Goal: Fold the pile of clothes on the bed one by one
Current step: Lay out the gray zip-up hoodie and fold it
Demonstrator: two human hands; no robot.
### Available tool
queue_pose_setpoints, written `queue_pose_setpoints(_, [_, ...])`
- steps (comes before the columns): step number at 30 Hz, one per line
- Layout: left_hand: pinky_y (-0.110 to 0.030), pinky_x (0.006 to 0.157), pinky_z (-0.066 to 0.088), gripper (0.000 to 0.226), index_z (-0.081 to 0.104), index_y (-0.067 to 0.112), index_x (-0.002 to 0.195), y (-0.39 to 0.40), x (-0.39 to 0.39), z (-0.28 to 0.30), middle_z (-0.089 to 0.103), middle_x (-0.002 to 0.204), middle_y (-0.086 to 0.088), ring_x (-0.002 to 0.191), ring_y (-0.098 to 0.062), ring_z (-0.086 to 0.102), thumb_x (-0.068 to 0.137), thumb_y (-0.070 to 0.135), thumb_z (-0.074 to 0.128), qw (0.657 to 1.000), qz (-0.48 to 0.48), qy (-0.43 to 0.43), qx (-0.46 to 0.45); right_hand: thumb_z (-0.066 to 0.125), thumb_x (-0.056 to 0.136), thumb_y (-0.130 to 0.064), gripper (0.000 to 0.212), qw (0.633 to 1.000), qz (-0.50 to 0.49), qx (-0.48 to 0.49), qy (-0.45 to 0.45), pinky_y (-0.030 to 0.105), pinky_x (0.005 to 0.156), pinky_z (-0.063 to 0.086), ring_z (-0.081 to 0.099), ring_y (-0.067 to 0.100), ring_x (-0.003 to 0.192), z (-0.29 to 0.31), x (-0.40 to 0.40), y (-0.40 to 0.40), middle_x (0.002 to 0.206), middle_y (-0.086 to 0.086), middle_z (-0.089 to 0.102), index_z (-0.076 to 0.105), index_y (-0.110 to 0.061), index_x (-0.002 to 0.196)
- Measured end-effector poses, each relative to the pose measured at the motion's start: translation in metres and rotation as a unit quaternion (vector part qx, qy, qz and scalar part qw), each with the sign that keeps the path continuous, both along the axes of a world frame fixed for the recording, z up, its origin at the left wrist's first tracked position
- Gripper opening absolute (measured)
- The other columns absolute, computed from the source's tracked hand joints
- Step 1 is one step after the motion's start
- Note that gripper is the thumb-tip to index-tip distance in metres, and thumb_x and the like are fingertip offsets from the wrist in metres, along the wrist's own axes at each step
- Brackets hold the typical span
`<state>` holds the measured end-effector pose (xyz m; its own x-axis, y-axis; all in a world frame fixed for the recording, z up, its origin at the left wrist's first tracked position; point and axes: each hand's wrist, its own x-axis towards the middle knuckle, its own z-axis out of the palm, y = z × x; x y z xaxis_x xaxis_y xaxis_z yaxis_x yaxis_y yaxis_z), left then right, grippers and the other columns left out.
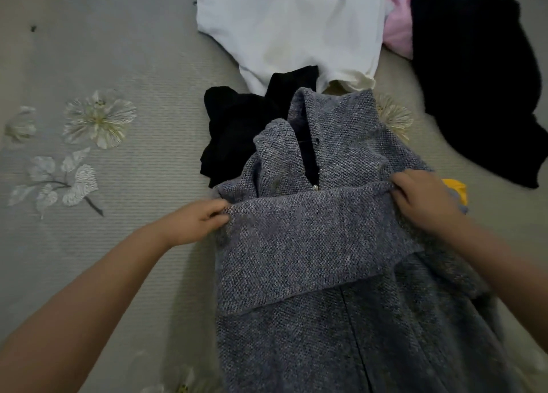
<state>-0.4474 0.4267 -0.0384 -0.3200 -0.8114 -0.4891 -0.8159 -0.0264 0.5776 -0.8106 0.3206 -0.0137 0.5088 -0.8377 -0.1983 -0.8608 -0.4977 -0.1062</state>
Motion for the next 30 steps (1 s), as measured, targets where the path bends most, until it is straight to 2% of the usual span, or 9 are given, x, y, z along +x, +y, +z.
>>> queue_pose_setpoints(2, [-0.026, 0.075, 0.034, 0.023, 0.055, 0.002, 0.107, 0.006, 0.007, 0.004, 0.061, 0.103, -0.014, 0.095, -0.023, 0.055, 0.095, 0.018, 0.043, 0.998, -0.036, -0.032, -0.033, 0.058, 0.084, 0.0, 0.016, 1.0, 0.007, -0.007, 0.012, 0.049, 0.083, 0.04, 0.059, 0.041, 0.089, 0.0, 0.003, -0.004, 0.091, 0.027, 0.062, 0.061, 0.007, 0.099])
queue_pose_setpoints(4, [-0.029, 0.073, 0.032, 0.025, 0.052, 0.008, 0.103, 0.008, 0.022, 0.011, 0.063, 0.096, -0.01, 0.09, -0.024, 0.057, 0.097, 0.027, 0.038, 0.979, -0.066, -0.183, -0.067, 0.053, 0.09, -0.009, 0.02, 0.999, 0.022, -0.011, 0.032, 0.045, 0.094, 0.032, 0.058, 0.035, 0.101, -0.002, 0.009, -0.005, 0.104, 0.019, 0.063, 0.06, -0.001, 0.107])
queue_pose_setpoints(7, [-0.031, 0.086, 0.03, 0.021, 0.044, 0.015, 0.094, 0.002, 0.054, 0.019, 0.062, 0.092, -0.006, 0.091, -0.024, 0.057, 0.097, 0.03, 0.031, 0.947, 0.013, -0.309, -0.089, 0.054, 0.09, -0.014, 0.015, 0.998, 0.031, -0.048, 0.038, 0.045, 0.088, 0.03, 0.061, 0.032, 0.091, 0.002, 0.028, -0.008, 0.092, 0.016, 0.066, 0.062, -0.004, 0.098])
queue_pose_setpoints(13, [-0.043, 0.109, 0.013, 0.014, 0.044, 0.017, 0.09, -0.004, 0.07, -0.001, 0.06, 0.099, -0.004, 0.103, -0.021, 0.053, 0.09, 0.028, 0.036, 0.919, 0.09, -0.383, -0.003, 0.045, 0.094, -0.023, 0.018, 0.994, 0.059, -0.036, 0.089, 0.039, 0.084, 0.023, 0.056, 0.026, 0.094, -0.005, 0.072, -0.021, 0.094, 0.008, 0.062, 0.057, -0.009, 0.096])
queue_pose_setpoints(20, [-0.047, 0.111, 0.014, 0.03, 0.052, 0.02, 0.116, 0.002, 0.063, -0.026, 0.051, 0.122, 0.001, 0.124, -0.02, 0.038, 0.089, 0.027, 0.041, 0.888, 0.113, -0.446, 0.03, 0.068, 0.074, -0.011, 0.007, 0.976, 0.116, -0.174, -0.059, 0.035, 0.063, 0.047, 0.06, 0.027, 0.054, -0.012, 0.1, -0.018, 0.059, 0.011, 0.059, 0.067, -0.004, 0.071])
queue_pose_setpoints(23, [-0.048, 0.109, 0.018, 0.034, 0.046, 0.011, 0.122, 0.003, 0.052, -0.021, 0.046, 0.131, -0.01, 0.126, -0.029, 0.034, 0.089, 0.018, 0.042, 0.885, 0.214, -0.412, -0.021, 0.079, 0.067, -0.008, 0.015, 0.987, 0.053, -0.143, -0.054, 0.043, 0.063, 0.05, 0.062, 0.029, 0.056, -0.021, 0.099, -0.019, 0.063, 0.015, 0.06, 0.068, -0.002, 0.074])
queue_pose_setpoints(26, [-0.061, 0.101, 0.029, 0.038, 0.051, -0.011, 0.116, 0.009, 0.015, -0.017, 0.046, 0.126, -0.034, 0.121, -0.05, 0.039, 0.083, 0.004, 0.04, 0.897, 0.271, -0.289, -0.194, 0.054, 0.083, -0.025, 0.03, 0.99, -0.019, -0.138, -0.036, 0.049, 0.076, 0.046, 0.064, 0.035, 0.075, -0.035, 0.081, -0.02, 0.082, 0.023, 0.064, 0.068, 0.001, 0.09])
queue_pose_setpoints(28, [-0.064, 0.095, 0.03, 0.045, 0.055, -0.011, 0.113, 0.021, -0.026, -0.018, 0.05, 0.123, -0.035, 0.118, -0.054, 0.042, 0.086, 0.021, 0.038, 0.921, 0.201, -0.23, -0.24, 0.042, 0.088, -0.031, 0.047, 0.993, -0.079, -0.081, -0.037, 0.053, 0.097, 0.032, 0.054, 0.04, 0.111, -0.041, 0.069, -0.017, 0.119, 0.028, 0.055, 0.058, 0.001, 0.118])
queue_pose_setpoints(30, [-0.06, 0.1, 0.019, 0.069, 0.049, 0.0, 0.127, 0.04, -0.062, -0.021, 0.041, 0.136, -0.028, 0.129, -0.045, 0.026, 0.093, 0.048, 0.015, 0.959, 0.123, -0.202, -0.159, 0.041, 0.093, -0.033, 0.052, 0.994, -0.1, -0.032, -0.034, 0.051, 0.109, 0.012, 0.027, 0.038, 0.135, -0.051, 0.055, -0.012, 0.145, 0.024, 0.03, 0.039, -0.005, 0.137])
